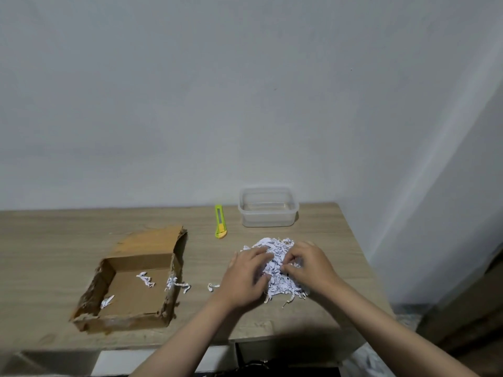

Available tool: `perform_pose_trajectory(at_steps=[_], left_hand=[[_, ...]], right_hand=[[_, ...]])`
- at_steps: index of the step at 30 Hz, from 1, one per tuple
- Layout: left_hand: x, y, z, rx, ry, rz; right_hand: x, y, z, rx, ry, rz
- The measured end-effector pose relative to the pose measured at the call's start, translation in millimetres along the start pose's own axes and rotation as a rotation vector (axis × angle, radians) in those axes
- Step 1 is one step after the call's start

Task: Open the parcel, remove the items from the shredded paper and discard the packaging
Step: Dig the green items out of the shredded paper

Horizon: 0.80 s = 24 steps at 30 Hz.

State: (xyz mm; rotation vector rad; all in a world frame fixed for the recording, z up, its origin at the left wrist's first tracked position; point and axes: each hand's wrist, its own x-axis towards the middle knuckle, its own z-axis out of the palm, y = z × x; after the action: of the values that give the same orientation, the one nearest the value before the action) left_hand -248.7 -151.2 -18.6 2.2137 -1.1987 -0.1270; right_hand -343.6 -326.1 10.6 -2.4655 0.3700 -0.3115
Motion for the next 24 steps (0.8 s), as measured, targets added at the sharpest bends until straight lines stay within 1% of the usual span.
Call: perform_pose_trajectory(at_steps=[2, 4, 6, 10, 14, 16, 18, 19, 20, 22, 24], left_hand=[[-1, 3, 5, 0.059, -0.032, 0.006], [-4, 4, 7, 0.135, -0.071, -0.026], [-8, 3, 7, 0.194, -0.105, -0.057], [-18, 0, 4, 0.236, -0.127, -0.048], [-27, -7, -1, 0.296, -0.092, -0.058], [-28, -8, -3, 0.275, -0.036, -0.063], [-28, -6, -5, 0.222, 0.037, -0.041], [-27, -4, -6, 0.191, 0.057, -0.019], [-25, 0, -5, 0.159, 0.057, 0.007], [-21, 7, -3, 0.119, 0.003, 0.038], [-18, 10, 2, 0.141, -0.081, 0.008]], right_hand=[[-5, 2, 8, -0.081, -0.008, 0.040], [-9, 4, 14, -0.133, -0.015, 0.057], [-14, 6, 17, -0.187, -0.030, 0.049], [-22, 6, 18, -0.258, -0.013, 0.022], [-27, 5, 15, -0.229, 0.070, 0.064], [-28, 4, 14, -0.180, 0.133, 0.071], [-26, 1, 16, -0.121, 0.194, 0.027], [-24, -1, 17, -0.087, 0.195, -0.010], [-21, -4, 18, -0.059, 0.162, -0.046], [-16, -7, 23, -0.049, 0.041, -0.095], [-13, -4, 28, -0.075, -0.043, -0.081]])
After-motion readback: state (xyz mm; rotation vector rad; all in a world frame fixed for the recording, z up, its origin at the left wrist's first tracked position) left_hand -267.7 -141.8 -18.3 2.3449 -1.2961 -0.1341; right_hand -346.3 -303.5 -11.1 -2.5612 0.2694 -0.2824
